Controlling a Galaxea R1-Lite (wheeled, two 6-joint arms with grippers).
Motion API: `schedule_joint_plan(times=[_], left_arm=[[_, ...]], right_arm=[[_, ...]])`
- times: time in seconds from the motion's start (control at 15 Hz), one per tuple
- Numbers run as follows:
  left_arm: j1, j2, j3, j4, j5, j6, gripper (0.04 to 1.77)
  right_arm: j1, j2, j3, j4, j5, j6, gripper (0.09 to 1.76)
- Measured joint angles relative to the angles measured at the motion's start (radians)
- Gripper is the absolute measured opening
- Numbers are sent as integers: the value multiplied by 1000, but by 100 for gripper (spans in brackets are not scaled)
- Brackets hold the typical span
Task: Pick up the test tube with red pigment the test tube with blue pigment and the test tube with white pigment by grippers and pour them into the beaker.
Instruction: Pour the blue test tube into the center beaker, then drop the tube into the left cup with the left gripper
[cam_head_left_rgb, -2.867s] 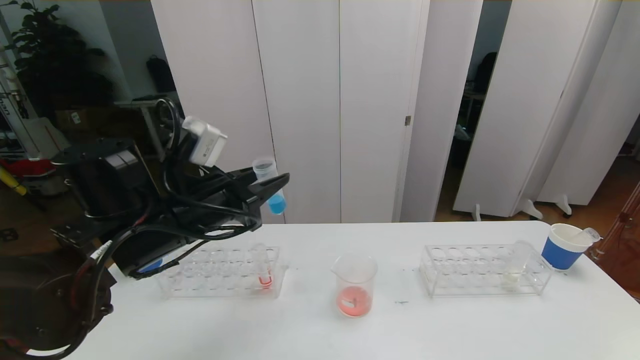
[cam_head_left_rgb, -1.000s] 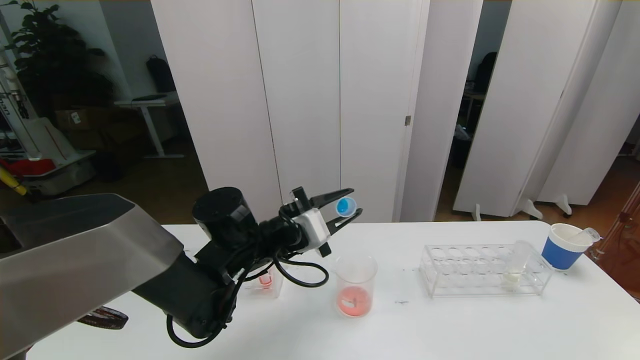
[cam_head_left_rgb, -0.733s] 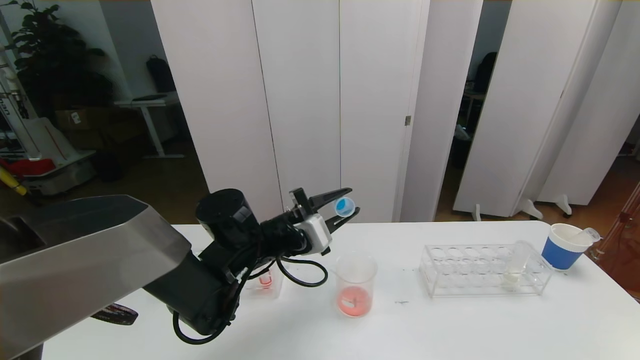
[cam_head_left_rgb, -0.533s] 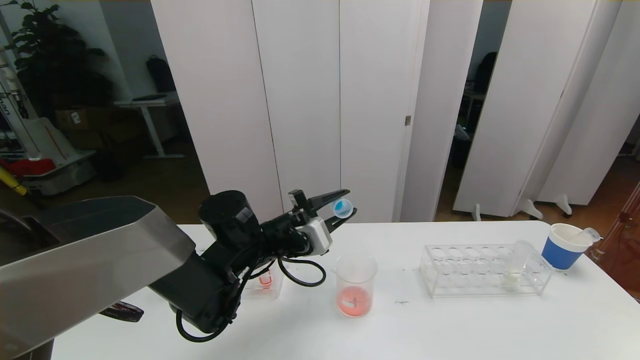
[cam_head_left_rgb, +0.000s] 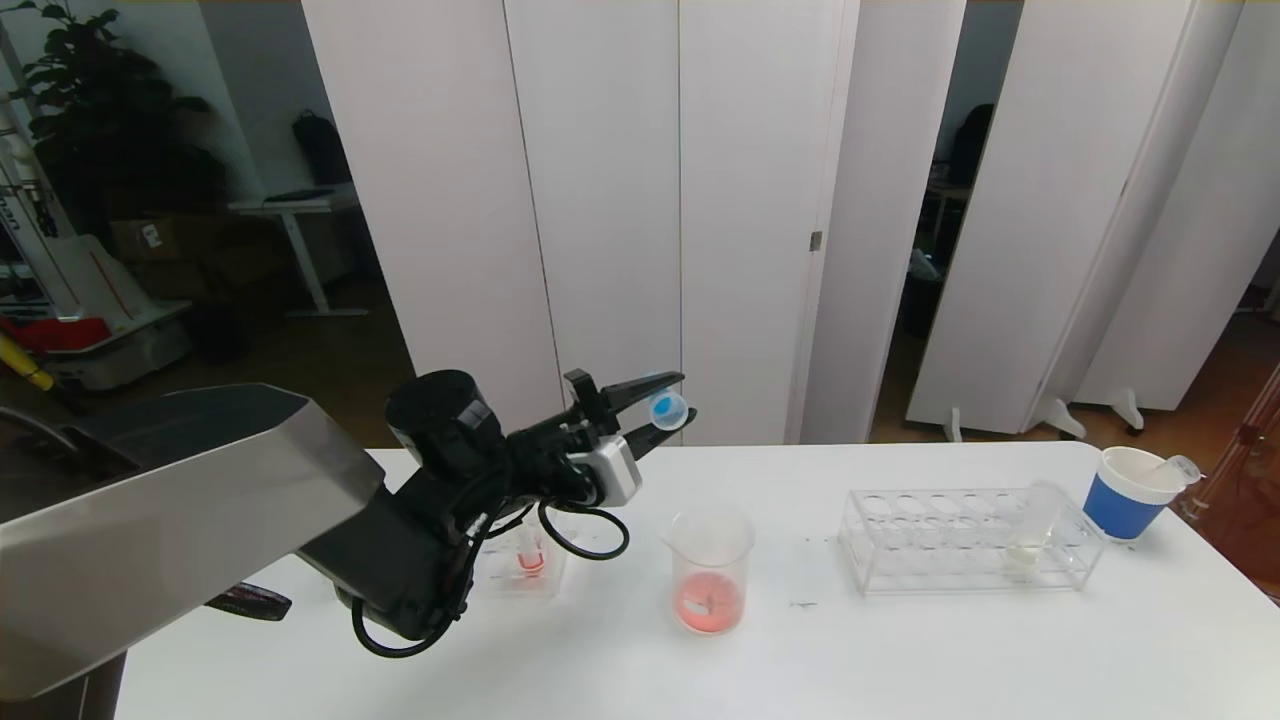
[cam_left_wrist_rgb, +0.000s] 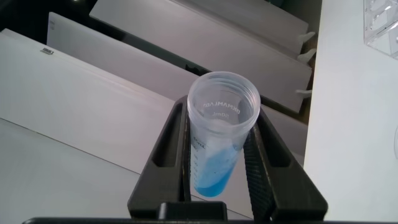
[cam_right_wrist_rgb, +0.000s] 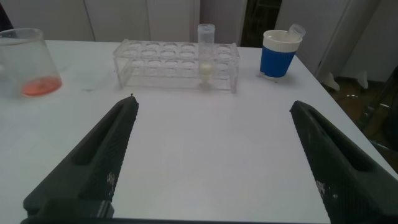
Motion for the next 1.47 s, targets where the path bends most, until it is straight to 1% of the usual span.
schedule_joint_plan(times=[0.07, 0.13, 0.2, 0.33, 0.73, 1.47], left_arm=[[8, 1, -3, 0, -41, 11, 57], [12, 2, -6, 0, -59, 25, 57], [14, 3, -8, 0, -62, 35, 57], [14, 10, -19, -1, -61, 78, 57], [8, 56, -44, 0, -56, 121, 57], [11, 90, -59, 0, -49, 237, 57]], right_arm=[[0, 0, 0, 0, 0, 0, 175], [0, 0, 0, 0, 0, 0, 175], [0, 0, 0, 0, 0, 0, 175], [0, 0, 0, 0, 0, 0, 175], [0, 0, 0, 0, -1, 0, 175], [0, 0, 0, 0, 0, 0, 175]])
